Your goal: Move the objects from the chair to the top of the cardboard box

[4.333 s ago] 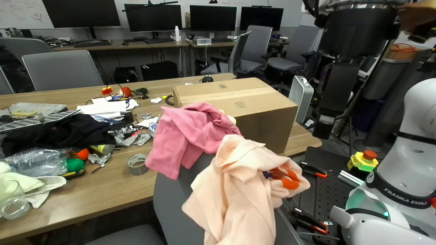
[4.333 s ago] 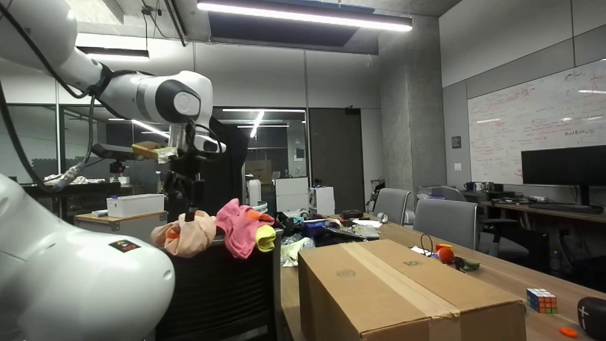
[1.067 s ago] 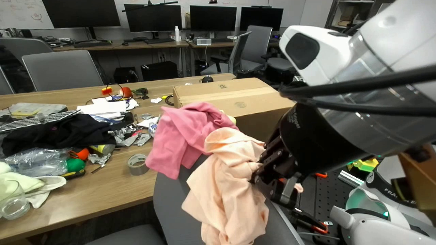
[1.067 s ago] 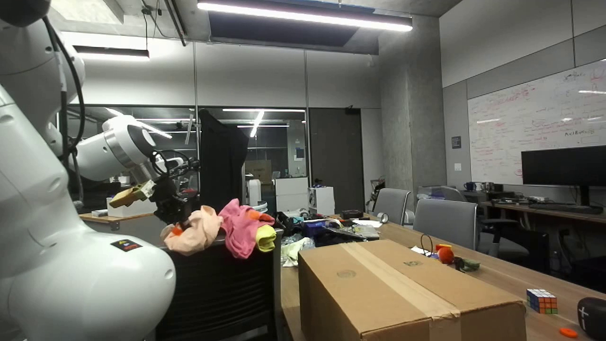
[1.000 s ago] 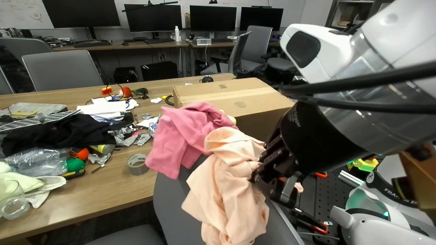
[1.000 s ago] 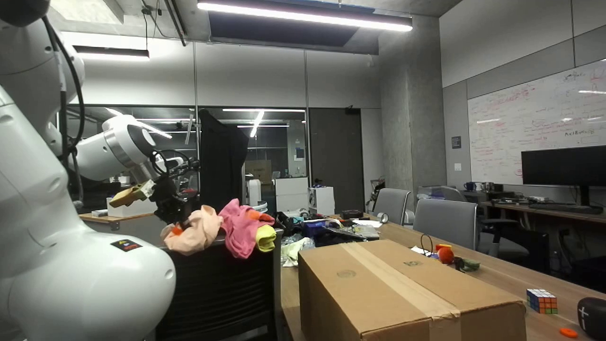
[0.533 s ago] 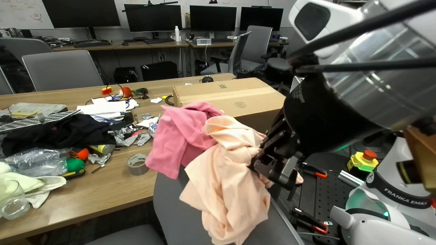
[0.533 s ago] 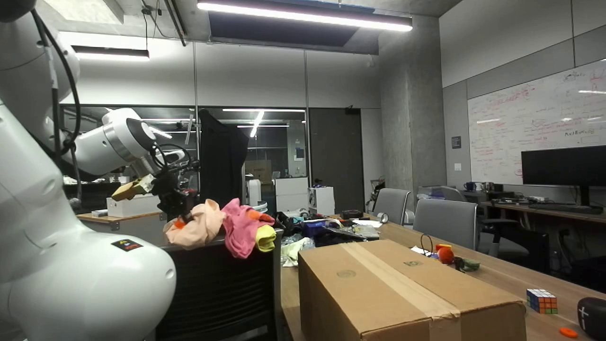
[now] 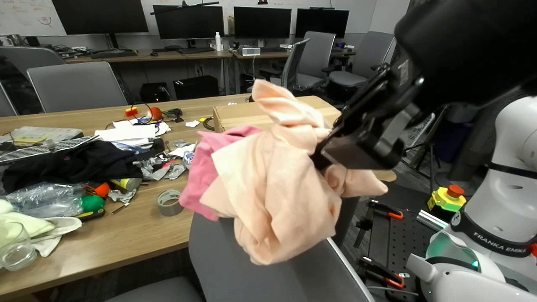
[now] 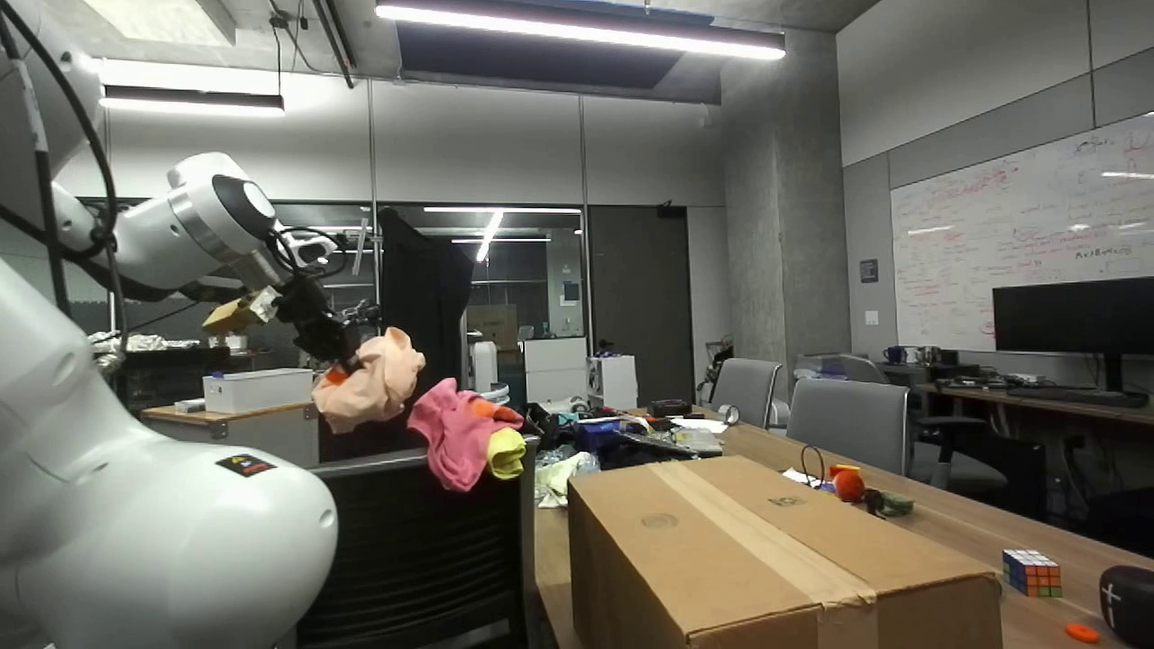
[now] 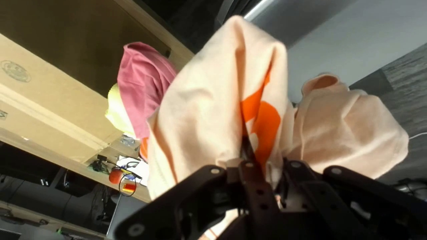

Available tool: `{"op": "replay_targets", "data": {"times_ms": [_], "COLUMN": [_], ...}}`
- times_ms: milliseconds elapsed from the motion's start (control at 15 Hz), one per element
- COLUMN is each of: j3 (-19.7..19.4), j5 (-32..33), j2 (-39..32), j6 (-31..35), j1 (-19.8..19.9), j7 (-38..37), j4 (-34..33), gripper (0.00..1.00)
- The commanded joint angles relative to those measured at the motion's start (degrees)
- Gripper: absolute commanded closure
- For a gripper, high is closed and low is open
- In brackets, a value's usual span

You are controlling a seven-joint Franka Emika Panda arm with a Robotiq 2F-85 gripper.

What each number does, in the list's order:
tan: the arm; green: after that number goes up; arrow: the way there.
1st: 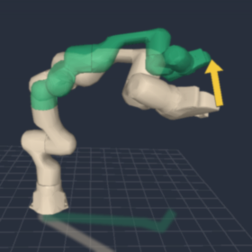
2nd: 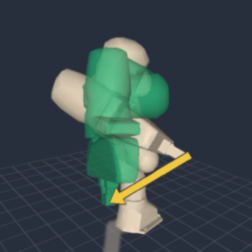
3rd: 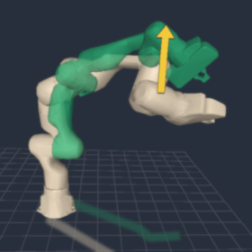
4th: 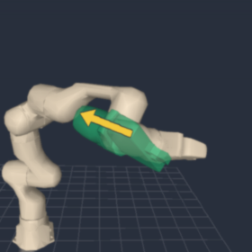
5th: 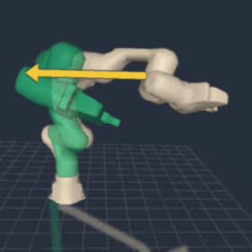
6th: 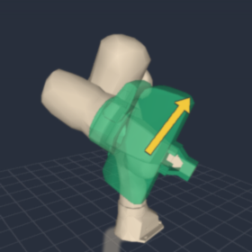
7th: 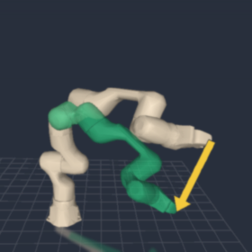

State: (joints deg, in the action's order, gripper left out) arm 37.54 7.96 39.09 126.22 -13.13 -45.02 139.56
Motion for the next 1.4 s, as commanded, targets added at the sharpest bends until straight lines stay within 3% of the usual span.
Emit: {"op": "replay_targets", "data": {"times_ms": [0, 533, 1000, 1333], "j3": [-0.77, -4.89, -18.22, -26.42], "j5": [-0.29, 0.42, 0.44, 0.12], "j2": [2.54, 2.8, 2.34, -2.23], "j6": [-3.79, -10.03, -16.01, -18.19], "j1": [1.21, 5.93, 14.47, 21.61], "j7": [-2.01, -3.17, -3.65, -4.5], "j4": [-5.31, -11.89, -15.22, -18.82], "gripper": [0.94, 0.94, 0.94, 0.94]}}
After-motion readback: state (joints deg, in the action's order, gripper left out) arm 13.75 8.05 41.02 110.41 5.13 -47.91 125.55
